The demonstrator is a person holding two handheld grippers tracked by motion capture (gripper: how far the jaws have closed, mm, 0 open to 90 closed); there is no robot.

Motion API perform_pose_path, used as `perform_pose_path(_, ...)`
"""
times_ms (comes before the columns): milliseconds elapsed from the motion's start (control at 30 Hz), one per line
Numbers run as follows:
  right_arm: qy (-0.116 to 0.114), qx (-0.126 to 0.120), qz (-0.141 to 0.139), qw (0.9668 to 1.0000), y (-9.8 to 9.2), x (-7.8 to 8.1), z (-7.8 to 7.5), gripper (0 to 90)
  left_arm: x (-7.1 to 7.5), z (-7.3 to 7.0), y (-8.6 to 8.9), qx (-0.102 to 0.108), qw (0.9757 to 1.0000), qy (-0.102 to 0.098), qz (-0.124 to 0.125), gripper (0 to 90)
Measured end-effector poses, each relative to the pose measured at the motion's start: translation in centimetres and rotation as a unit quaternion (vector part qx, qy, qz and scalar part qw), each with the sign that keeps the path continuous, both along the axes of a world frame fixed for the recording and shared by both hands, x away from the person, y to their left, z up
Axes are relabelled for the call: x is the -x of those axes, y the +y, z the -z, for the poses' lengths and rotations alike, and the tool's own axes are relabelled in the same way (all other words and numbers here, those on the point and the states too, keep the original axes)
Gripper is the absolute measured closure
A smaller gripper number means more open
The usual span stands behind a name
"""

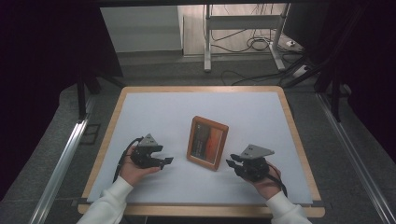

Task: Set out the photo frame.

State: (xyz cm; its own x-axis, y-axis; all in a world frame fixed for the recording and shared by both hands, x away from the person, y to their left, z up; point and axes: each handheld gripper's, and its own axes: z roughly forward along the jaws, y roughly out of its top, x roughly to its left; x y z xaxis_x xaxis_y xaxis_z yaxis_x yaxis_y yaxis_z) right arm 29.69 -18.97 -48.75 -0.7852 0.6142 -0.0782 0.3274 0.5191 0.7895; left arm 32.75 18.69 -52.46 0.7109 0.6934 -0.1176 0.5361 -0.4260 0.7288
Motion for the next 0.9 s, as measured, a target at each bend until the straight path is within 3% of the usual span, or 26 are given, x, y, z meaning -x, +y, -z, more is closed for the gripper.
perform_pose_path(100, 0.009, 0.003, -0.030, 0.9995, 1.0, 0.6, 0.2, 89.4, 0.0, 0.0, 0.0, 0.000, 1.0000, -0.001, 0.001, 29.2)
perform_pose_path(267, 0.021, 0.021, -0.061, 0.9977, 3.3, 0.9, 1.3, 90.0, 0.1, 0.0, -0.1, -0.001, 1.0000, -0.002, 0.003, 29.2)
perform_pose_path(600, 0.037, 0.049, -0.068, 0.9958, 6.0, -0.4, 3.5, 90.0, 0.0, 0.0, -0.1, -0.003, 1.0000, -0.004, 0.006, 29.2)
perform_pose_path(900, 0.046, 0.055, -0.064, 0.9953, 6.1, -1.1, 3.9, 90.0, 0.1, 0.0, 0.0, -0.003, 1.0000, -0.004, 0.004, 29.2)
